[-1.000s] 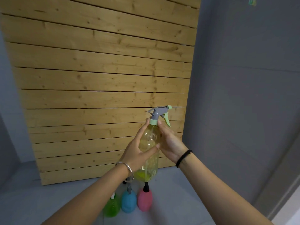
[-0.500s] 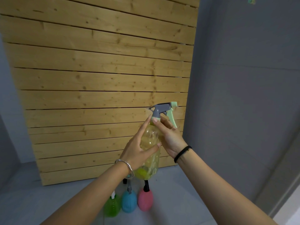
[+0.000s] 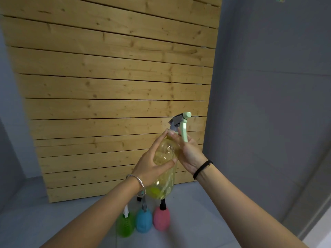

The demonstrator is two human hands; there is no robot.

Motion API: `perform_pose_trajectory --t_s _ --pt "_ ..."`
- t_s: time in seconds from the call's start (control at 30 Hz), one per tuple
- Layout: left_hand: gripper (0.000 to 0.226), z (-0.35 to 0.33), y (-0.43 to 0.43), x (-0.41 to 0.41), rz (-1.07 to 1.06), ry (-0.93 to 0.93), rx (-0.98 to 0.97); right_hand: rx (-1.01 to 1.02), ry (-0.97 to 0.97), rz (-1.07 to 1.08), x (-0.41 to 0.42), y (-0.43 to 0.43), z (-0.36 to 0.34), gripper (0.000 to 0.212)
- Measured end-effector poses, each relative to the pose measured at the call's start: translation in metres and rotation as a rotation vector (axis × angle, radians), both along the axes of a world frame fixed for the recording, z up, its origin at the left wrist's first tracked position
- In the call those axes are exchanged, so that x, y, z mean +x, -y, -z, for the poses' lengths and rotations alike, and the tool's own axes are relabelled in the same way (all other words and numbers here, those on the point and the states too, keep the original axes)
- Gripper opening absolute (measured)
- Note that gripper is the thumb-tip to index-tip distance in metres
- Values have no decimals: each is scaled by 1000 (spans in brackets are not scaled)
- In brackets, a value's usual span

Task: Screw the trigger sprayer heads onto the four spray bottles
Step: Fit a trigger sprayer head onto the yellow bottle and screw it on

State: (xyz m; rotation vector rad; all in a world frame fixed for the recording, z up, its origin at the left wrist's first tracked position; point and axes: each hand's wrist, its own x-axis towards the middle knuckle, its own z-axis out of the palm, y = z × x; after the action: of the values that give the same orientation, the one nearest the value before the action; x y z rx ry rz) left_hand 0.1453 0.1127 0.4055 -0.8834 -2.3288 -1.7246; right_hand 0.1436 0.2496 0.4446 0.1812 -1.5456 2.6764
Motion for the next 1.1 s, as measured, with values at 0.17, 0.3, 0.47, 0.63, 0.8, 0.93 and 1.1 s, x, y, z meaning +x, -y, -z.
perform_pose_trajectory --t_s 0.17,0.3,0.47,0.63,0.8,0.93,1.1 --pt "84 -6 -1 2 12 -17 49 27 -58 -55 1 -3 -7 18" --pt "98 -6 -5 5 2 43 92 52 -77 33 1 2 -9 20" --pt "66 -14 4 -3 134 411 162 35 -100 58 0 -8 -12 15" --pt "69 -13 -3 -4 10 306 75 -3 -78 19 0 -9 -13 30" --pt "67 -16 2 -5 200 432 104 -57 -78 -28 2 -14 -14 22" --pt "58 -15 -3 -7 227 471 115 -122 -45 -51 3 -13 -15 31" --pt "59 -14 4 -4 384 645 148 -153 -1 -67 2 -15 -14 38"
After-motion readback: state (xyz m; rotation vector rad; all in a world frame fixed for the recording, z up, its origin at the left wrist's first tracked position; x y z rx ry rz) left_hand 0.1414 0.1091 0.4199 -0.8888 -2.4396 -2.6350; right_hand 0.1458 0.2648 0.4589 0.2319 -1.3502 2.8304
